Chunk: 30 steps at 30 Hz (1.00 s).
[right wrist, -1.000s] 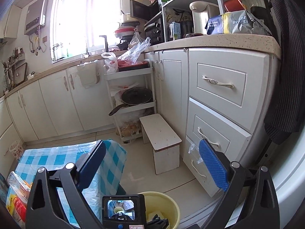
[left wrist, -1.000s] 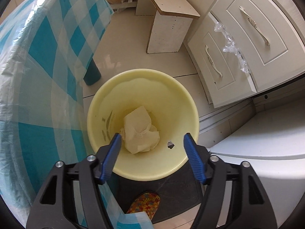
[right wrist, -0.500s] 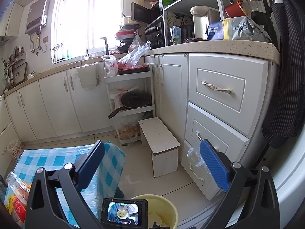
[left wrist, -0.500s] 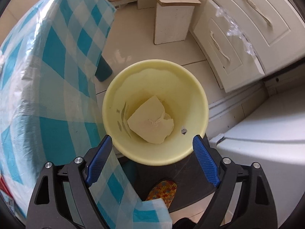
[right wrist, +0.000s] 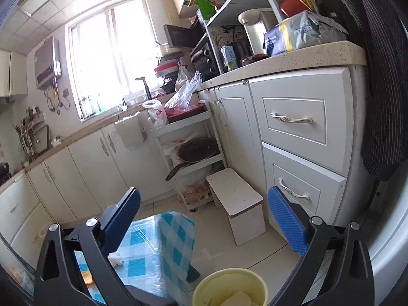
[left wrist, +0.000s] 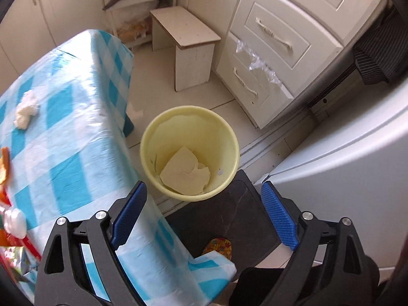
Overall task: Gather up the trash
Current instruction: 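Return to the table and grasp the yellow package with the left tool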
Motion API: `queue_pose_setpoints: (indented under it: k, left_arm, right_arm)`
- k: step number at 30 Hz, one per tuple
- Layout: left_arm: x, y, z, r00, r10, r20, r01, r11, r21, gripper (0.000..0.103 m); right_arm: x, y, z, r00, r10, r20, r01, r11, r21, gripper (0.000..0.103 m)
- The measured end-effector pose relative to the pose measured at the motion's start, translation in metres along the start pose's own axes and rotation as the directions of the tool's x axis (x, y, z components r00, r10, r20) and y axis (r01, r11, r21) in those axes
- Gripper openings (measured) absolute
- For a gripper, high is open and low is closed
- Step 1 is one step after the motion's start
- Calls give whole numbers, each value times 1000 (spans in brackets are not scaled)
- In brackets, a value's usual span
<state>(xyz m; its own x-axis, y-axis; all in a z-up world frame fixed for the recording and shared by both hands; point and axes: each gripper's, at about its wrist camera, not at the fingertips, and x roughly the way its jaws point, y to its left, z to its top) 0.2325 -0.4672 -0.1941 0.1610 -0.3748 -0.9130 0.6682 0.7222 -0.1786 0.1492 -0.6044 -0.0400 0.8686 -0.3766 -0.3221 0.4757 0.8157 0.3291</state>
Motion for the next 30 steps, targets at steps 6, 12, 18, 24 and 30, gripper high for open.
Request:
queue_pose_setpoints:
  k: [6,12,18,24,30]
  left_arm:
    - [-64,37,-38,994,25,109,-24,1000,-15,87]
    - [-144,114,-97,957,139,254,-109,985,-132,87]
    - [-196,239,-173,922,293,254,-156,880,-448,89]
    - [-205,300,-210,922,292,255,-93,805,-586,89]
    - [-178,295,-185,928,275,252,-109,846,-522,89]
  right_arm:
    - [10,4,-10,996,52,-78,-47,997,55,96]
    - [17,53,-33,969,156,-192,-166,985,-37,96]
    - [30,121,-78,861,322,-394,-390,915,-106,96]
    - [33,193,-131,731,382,-565,-565,803,-190,96]
    - [41,229,-163,704,346,-620,-587,776,-234,96]
